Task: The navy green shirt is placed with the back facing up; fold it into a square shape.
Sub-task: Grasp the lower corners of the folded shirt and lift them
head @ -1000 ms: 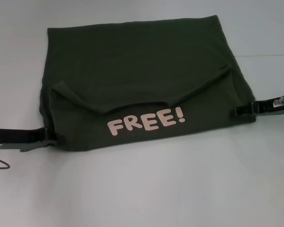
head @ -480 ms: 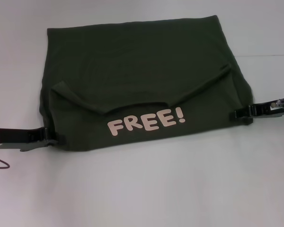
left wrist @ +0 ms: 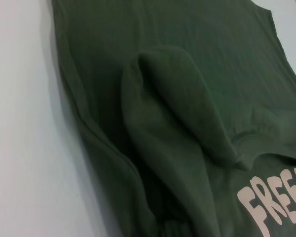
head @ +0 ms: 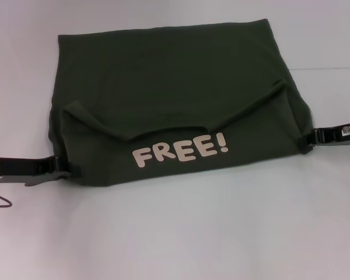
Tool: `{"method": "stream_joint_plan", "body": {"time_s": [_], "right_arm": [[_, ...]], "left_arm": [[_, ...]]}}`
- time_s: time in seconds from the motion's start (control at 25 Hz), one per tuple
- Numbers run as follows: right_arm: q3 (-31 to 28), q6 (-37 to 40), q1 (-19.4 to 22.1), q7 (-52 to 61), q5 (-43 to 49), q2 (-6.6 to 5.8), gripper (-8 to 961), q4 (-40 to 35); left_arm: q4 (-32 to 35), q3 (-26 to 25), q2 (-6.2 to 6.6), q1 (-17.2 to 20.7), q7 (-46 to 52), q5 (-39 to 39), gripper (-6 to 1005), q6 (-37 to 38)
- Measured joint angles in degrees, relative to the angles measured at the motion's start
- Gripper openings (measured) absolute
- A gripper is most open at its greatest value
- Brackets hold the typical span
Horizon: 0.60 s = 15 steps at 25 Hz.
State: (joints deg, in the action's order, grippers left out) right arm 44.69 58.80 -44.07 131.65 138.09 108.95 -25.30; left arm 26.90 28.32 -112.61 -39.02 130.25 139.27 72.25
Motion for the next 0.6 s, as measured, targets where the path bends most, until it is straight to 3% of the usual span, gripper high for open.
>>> {"method": "stream_joint_plan", "body": {"time_s": [0.2,0.6], "right_arm": [[-0.33,0.57,0.27,-0.06,-0.09,-0.17,49,-0.28],[-8.02,11.25,3.85,-3.48,-0.26,-1.26,27,-4.25]], "left_arm": [[0.00,-0.02,0.04,-0.06,0.00,0.03,27,0.14],[2.24,-0.64,1.18,0.17,0.25,0.19,27,7.18]]}}
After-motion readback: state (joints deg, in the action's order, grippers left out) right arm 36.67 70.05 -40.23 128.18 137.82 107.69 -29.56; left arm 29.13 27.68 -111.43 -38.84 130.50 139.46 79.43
